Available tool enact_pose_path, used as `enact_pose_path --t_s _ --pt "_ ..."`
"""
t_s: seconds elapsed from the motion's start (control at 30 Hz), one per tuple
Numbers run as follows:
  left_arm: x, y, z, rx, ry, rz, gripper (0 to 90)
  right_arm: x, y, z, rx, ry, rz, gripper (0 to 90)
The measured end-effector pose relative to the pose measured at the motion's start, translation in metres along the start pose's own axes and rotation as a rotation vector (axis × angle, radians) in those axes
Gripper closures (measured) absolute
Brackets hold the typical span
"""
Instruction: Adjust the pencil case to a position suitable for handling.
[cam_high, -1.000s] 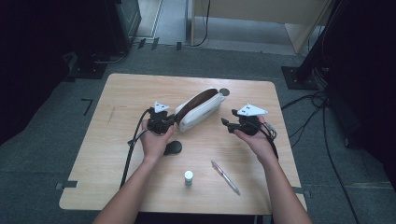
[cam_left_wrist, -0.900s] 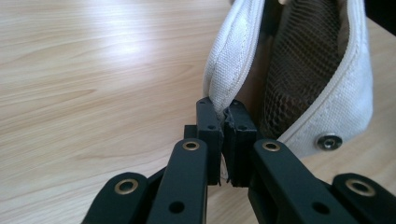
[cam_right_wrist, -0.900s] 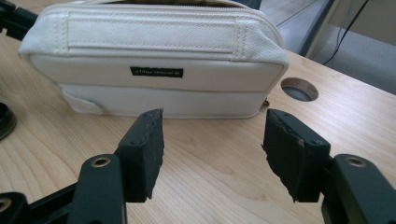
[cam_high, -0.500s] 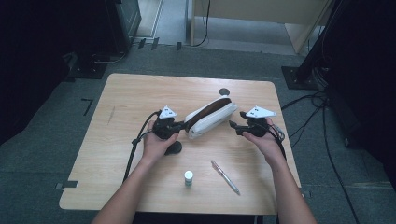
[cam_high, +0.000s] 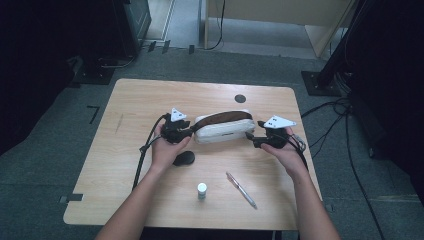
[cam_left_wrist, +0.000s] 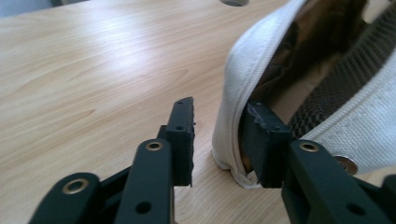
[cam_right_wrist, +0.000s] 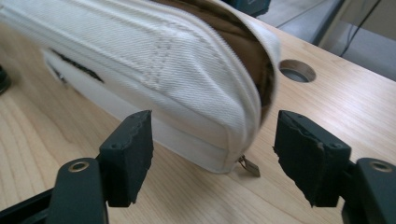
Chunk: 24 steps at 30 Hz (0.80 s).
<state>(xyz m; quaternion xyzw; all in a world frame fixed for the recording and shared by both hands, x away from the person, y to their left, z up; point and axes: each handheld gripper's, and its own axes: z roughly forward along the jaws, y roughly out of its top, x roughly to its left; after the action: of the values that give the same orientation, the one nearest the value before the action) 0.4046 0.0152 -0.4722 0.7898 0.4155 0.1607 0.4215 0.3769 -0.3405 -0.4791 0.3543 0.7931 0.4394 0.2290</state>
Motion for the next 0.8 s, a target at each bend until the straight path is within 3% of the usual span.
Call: enact_pose_path --t_s 0.1,0.2,0.23,0.37,0.4,0.53,0.6,0.67,0.7,0.73,0.8 --pt "0.003 -0.004 -0.008 -0.018 -0.001 -0.042 56.3 0.005 0.0 0.001 -0.016 -0.001 -0.047 40.1" --pt "0.005 -0.008 -0.016 -0.034 -0.004 -0.07 55.0 0.007 -0.001 -0.002 -0.012 -0.019 -0.047 49.8" --pt "0.007 -0.01 -0.019 -0.045 -0.005 -0.078 54.0 0.007 -0.002 -0.005 -0.023 -0.022 -0.006 56.9" --pt "0.014 -0.018 -0.028 -0.058 0.007 -0.091 53.6 0.013 -0.007 -0.011 -0.024 -0.007 0.023 66.3" --pt "0.016 -0.021 -0.03 -0.057 0.0 -0.108 53.6 0.016 -0.008 -0.013 -0.017 0.005 0.034 67.0" --pt "0.014 -0.023 -0.032 -0.054 -0.023 -0.102 53.6 0.025 -0.007 -0.015 -0.005 0.041 0.021 66.3" --pt "0.01 -0.022 -0.032 -0.059 -0.029 -0.094 53.3 0.038 -0.005 -0.018 0.009 0.088 0.005 65.0" --pt "0.009 -0.021 -0.032 -0.06 -0.026 -0.096 52.8 0.043 -0.005 -0.018 0.009 0.111 -0.001 64.3" --pt "0.009 -0.021 -0.032 -0.063 -0.014 -0.099 52.8 0.056 -0.004 -0.018 0.009 0.13 -0.009 62.7" --pt "0.009 -0.02 -0.032 -0.063 0.008 -0.117 52.6 0.062 -0.004 -0.018 0.012 0.135 -0.02 61.5" --pt "0.01 -0.02 -0.032 -0.063 0.003 -0.139 51.4 0.071 -0.003 -0.017 0.011 0.16 -0.033 59.6"
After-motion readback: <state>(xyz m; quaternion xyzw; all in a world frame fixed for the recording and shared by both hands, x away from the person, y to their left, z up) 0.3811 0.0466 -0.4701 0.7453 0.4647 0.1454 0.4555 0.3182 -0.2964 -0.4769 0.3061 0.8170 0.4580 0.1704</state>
